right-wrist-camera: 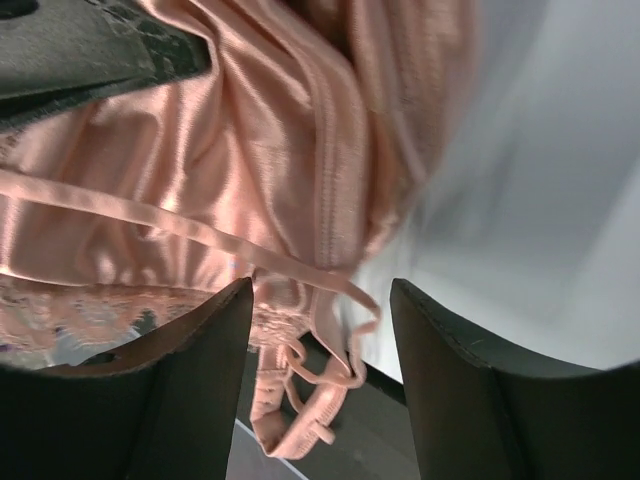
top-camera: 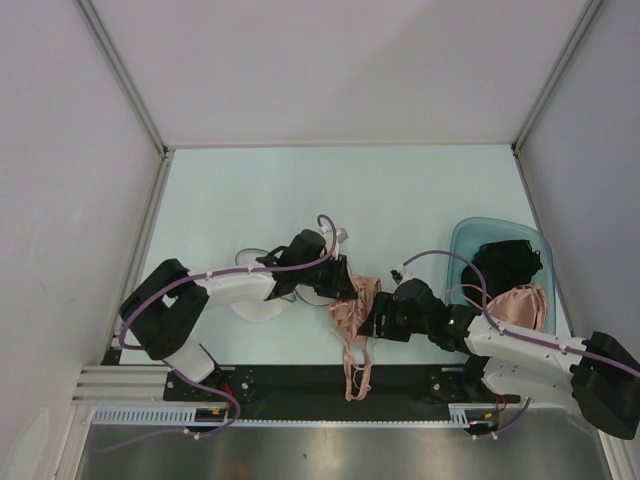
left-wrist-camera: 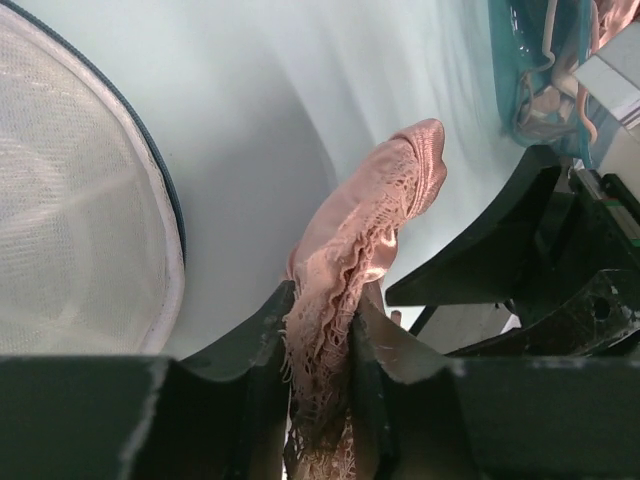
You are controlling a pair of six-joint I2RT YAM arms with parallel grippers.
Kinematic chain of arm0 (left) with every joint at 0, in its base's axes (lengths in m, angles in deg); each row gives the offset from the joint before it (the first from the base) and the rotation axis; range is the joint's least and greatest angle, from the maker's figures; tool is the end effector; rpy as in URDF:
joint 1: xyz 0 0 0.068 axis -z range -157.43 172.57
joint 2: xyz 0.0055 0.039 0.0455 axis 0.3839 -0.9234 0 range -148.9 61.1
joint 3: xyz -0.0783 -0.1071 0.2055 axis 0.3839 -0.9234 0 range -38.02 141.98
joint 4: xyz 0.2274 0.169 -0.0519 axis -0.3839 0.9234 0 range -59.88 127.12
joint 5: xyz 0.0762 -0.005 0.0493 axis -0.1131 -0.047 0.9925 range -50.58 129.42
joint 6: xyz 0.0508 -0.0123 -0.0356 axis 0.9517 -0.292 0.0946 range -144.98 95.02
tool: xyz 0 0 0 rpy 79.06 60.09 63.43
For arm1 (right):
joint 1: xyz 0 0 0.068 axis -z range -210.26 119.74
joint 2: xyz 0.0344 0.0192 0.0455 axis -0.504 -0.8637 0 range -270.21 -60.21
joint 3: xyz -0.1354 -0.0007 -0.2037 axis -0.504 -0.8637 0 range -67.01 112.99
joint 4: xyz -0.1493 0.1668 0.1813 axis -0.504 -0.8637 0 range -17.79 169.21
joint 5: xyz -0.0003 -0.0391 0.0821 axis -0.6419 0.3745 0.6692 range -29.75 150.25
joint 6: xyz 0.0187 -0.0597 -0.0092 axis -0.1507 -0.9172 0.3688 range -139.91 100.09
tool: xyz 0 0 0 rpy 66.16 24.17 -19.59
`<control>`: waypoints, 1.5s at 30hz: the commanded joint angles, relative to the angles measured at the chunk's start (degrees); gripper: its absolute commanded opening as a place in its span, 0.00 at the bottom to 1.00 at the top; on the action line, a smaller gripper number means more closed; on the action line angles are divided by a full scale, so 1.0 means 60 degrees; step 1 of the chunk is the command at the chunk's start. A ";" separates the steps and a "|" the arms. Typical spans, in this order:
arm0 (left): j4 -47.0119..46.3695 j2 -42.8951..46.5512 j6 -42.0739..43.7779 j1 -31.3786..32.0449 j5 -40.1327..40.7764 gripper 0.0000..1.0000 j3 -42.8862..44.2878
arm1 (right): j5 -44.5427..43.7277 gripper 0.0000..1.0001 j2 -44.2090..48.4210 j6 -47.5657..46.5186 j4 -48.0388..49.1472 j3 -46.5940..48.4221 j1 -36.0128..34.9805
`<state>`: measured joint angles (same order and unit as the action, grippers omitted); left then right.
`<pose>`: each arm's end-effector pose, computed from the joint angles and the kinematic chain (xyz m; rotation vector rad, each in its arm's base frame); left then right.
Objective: Place the bra in the laundry bag and zip it closed
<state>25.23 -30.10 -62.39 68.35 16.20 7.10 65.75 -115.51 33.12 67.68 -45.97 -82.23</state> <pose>0.2282 -0.2621 0.1149 0.4179 2.4955 -1.1458 0.1388 0.1850 0.1145 -0.0265 2.5965 0.9122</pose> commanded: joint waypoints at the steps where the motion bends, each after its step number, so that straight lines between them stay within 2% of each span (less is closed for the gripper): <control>1: -0.0416 -0.0034 0.0229 -0.0071 -0.0260 0.34 0.0185 | 0.0108 0.61 -0.0419 0.0491 0.2385 -0.0239 -0.0143; 3: -0.0402 -0.0049 0.0258 -0.0071 -0.0275 0.38 0.0184 | 0.0168 0.51 -0.0756 0.0594 0.2580 -0.0255 -0.0216; 7: -0.0270 0.0097 0.0389 -0.0071 -0.0129 0.50 0.0141 | -0.0300 0.35 -0.0846 0.0667 0.1982 0.0009 -0.0523; 11: -0.0109 0.0097 0.0595 -0.0071 -0.0187 0.56 0.0214 | -0.0608 0.20 -0.0567 0.0668 0.1175 0.0083 -0.0597; 14: -0.0080 0.0082 0.0624 -0.0086 -0.0158 0.58 0.0170 | -0.0885 0.00 -0.0362 0.0434 0.0679 0.0228 -0.0568; 19: 0.0038 0.0010 0.0814 -0.0086 -0.0202 0.64 0.0155 | -0.1560 0.00 -0.0463 -0.0532 -0.0859 0.1355 -0.0437; 26: 0.0126 -0.0561 0.0903 -0.0086 -0.0436 0.64 0.0375 | -0.1417 0.00 -0.1006 -0.1544 -0.1170 0.1637 0.0440; 29: 0.0228 -0.0810 0.0932 -0.0100 -0.0202 0.59 0.0506 | -0.1253 0.00 -0.0963 -0.1822 -0.0993 0.1504 0.0837; 32: 0.0316 -0.1015 0.0990 -0.0101 -0.0129 0.35 0.0726 | -0.1005 0.00 -0.0860 -0.2144 -0.0920 0.1328 0.1072; 33: 0.0447 -0.1002 0.0976 -0.0101 -0.0071 0.13 0.0799 | -0.0990 0.04 -0.0729 -0.2261 -0.1051 0.1371 0.1189; 34: 0.0607 -0.0972 0.1048 -0.0115 0.0133 0.03 0.0988 | -0.1004 0.12 -0.0627 -0.2465 -0.1284 0.1473 0.1234; 35: 0.0740 -0.0769 0.1107 -0.0115 0.0266 0.00 0.1106 | -0.1019 0.29 -0.0510 -0.2598 -0.1620 0.1634 0.1249; 37: 0.1588 -0.0301 0.1326 -0.0115 0.0893 0.00 0.1413 | -0.1019 0.42 0.0002 -0.2861 -0.2645 0.2203 0.1249; 38: 0.1866 -0.0066 0.1414 -0.0115 0.1114 0.00 0.1516 | -0.1004 0.55 0.0251 -0.3066 -0.2924 0.2366 0.1249; 40: 0.2803 0.0739 0.1663 -0.0115 0.1423 0.00 0.1896 | -0.0729 0.70 0.1085 -0.3301 -0.3497 0.2703 0.1249; 41: 0.3082 0.1017 0.1751 -0.0115 0.1526 0.00 0.2029 | -0.0421 0.81 0.1393 -0.3621 -0.3600 0.2777 0.1249; 44: 0.4181 0.1838 0.1942 -0.0115 0.1614 0.00 0.2542 | 0.0427 0.93 0.2448 -0.4078 -0.3587 0.2866 0.1278; 45: 0.4604 0.2000 0.2001 -0.0115 0.1644 0.00 0.2644 | 0.0591 0.93 0.2712 -0.4093 -0.3383 0.2837 0.1293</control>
<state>43.59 -25.55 -53.80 68.07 23.19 17.29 62.75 -105.48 13.69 48.78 -31.37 -74.86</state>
